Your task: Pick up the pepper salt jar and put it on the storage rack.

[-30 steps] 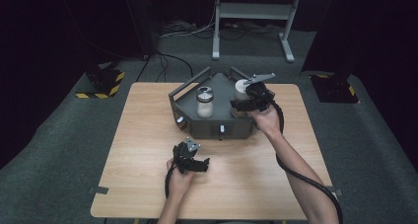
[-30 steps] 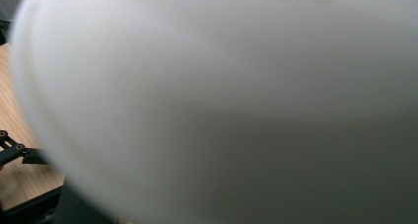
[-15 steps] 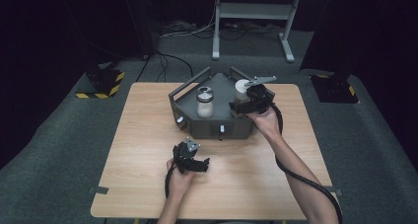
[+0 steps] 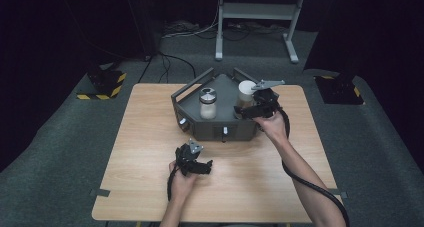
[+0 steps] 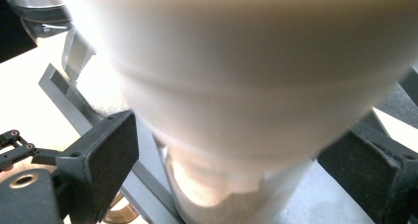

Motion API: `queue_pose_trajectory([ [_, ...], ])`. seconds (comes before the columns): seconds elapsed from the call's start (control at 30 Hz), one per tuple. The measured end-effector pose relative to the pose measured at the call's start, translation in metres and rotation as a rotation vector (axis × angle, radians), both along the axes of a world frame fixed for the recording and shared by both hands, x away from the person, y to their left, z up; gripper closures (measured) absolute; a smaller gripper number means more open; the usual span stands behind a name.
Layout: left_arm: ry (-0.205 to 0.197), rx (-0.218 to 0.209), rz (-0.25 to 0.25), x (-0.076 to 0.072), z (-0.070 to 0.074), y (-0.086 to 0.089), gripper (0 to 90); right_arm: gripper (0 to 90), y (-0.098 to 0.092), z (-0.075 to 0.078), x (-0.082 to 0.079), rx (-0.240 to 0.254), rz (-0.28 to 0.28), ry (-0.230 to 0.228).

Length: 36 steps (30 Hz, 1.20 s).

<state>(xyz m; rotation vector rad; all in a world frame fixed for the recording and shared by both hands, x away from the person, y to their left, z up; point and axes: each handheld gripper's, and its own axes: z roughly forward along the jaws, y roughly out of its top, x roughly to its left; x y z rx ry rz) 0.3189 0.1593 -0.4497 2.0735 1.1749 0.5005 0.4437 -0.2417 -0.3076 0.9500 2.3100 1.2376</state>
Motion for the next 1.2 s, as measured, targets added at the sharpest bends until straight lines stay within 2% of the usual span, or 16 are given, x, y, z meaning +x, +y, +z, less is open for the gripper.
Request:
queue_pose_trajectory([
  [0.1,-0.001,0.000,0.001,0.000,0.000,0.000,5.9,9.0,-0.003,-0.002,-0.002,0.002,0.001,-0.004],
  [0.2,-0.001,0.000,0.001,0.000,0.000,0.000,5.9,8.9,-0.003,-0.003,-0.005,-0.020,0.000,-0.015],
  [0.77,-0.002,0.001,0.000,0.000,0.000,0.000,5.9,9.1,-0.022,-0.010,-0.027,0.000,-0.005,-0.040],
  [1.2,-0.002,0.002,0.000,0.000,0.000,0.000,5.9,9.7,-0.041,-0.023,-0.046,0.000,-0.019,-0.046],
])
